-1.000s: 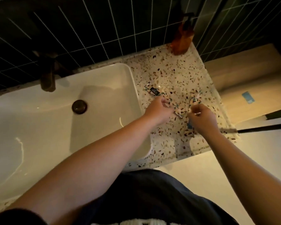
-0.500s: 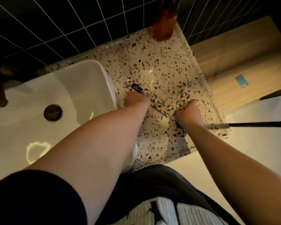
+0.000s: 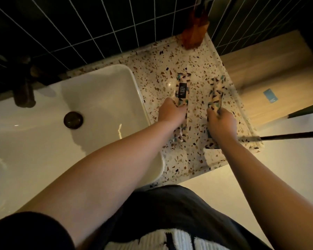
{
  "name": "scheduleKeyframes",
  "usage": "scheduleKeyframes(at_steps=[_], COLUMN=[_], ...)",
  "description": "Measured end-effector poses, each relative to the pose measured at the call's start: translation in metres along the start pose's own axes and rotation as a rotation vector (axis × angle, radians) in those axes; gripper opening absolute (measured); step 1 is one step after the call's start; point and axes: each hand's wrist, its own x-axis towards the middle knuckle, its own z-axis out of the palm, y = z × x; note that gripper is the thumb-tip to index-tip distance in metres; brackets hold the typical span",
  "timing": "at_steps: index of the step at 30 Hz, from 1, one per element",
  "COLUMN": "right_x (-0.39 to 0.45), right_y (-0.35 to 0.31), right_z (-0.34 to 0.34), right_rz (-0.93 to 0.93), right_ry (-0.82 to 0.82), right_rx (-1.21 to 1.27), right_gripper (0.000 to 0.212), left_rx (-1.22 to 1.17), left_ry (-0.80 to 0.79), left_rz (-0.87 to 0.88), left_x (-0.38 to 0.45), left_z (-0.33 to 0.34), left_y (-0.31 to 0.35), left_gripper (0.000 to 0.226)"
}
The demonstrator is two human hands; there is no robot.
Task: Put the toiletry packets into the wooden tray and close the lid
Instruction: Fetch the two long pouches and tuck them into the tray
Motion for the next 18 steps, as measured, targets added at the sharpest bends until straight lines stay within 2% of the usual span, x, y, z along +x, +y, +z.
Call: scheduleKeyframes(at_steps=[3,6,12,18], right_x=[-0.034,-0.078,-0.173,-0.267], right_y=[-0.032,-0.066,-0.131,-0.186], right_z=[-0.006,0.001,0.061,0.158], right_rz=[-0.076,-0.160,-0.274,-0.396], right_ry=[0.040,0.013,-0.127,-0.252], right_rx=[0.099,0.234,0.335,0.344], right_gripper=[0.034,0.037,0.039,0.032], left_rx=[-0.111,-0.196,-0.304,-0.318], left_ry=[0.032,0.090,0.194,0.276], left_rz=[0.168,0.268,0.312,0.341], left_x=[-0.033,-0.058,-0.100,-0.137], left_z=[-0.035,-0.080,-0.191,-0.325], left_y=[0.005,-0.008,-0.076,-0.169], left_gripper=[0.013,0.010,0.009,0.007])
